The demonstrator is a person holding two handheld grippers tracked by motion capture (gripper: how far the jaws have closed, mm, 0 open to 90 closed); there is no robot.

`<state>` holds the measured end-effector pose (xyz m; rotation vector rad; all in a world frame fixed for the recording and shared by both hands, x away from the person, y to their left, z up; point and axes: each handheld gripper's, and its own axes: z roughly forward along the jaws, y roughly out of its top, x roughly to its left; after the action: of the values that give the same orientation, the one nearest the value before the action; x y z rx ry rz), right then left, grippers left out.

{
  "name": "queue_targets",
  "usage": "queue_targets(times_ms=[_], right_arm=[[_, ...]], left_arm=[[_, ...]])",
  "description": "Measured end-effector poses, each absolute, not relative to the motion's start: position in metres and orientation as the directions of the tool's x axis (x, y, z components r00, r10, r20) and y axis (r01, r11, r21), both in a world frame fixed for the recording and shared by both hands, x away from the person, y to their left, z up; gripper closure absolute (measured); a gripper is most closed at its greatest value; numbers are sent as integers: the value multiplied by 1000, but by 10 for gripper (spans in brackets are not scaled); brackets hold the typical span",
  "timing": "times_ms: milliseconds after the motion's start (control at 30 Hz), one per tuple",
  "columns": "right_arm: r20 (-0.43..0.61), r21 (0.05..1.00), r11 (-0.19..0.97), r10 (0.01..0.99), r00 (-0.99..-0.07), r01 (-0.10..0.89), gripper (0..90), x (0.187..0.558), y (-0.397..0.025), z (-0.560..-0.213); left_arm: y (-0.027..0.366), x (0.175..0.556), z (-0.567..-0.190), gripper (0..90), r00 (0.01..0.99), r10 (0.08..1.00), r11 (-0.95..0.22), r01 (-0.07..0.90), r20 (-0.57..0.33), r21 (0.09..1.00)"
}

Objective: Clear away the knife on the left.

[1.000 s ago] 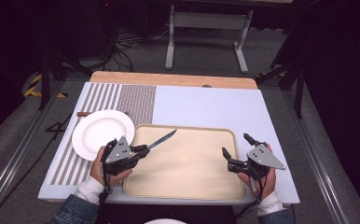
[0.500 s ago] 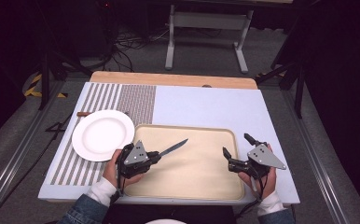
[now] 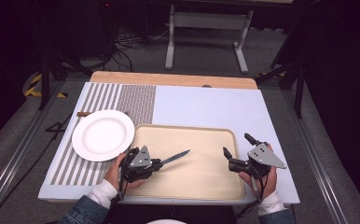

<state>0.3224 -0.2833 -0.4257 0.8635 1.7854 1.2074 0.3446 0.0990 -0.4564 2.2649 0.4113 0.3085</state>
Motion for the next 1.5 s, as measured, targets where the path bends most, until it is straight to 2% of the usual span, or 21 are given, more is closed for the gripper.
queue_targets(times_ms=[133,333,600,633,700,733,900,1067,1333,1433,1500], right_arm=[[-238,944,314,860,-451,101,120,323,-284,-426],[-234,945,312,857,-459,100,120,323,-284,-426],[-233,944,314,854,-465,103,119,323,-283,-427],[-233,944,314,854,-466,102,119,323,-283,-427],[-233,944,313,853,-467,102,119,323,-284,-426],[-231,944,312,854,-465,104,119,323,-284,-427],[-231,944,312,856,-463,106,119,323,-284,-428],[-232,943,313,858,-458,108,119,324,-283,-428],[-234,940,320,859,-456,121,119,324,-283,-431],[-237,938,324,858,-456,122,119,324,-282,-431],[-237,937,325,858,-456,125,119,324,-282,-432]], left_arm=[[100,344,-458,772,917,394,-626,221,59,748],[98,343,-460,771,927,372,-654,221,53,723],[101,342,-458,761,930,362,-638,205,55,742],[103,341,-455,770,934,354,-622,194,51,758],[105,340,-453,862,936,348,-620,182,60,763],[106,339,-450,896,941,333,-613,164,65,773],[103,344,-442,899,957,261,-635,70,128,769],[88,353,-445,899,973,143,-694,-32,181,720],[66,361,-453,899,983,-18,-751,-132,180,647],[60,363,-457,899,984,-61,-768,-154,168,622],[58,364,-458,899,984,-59,-773,-151,167,616]])
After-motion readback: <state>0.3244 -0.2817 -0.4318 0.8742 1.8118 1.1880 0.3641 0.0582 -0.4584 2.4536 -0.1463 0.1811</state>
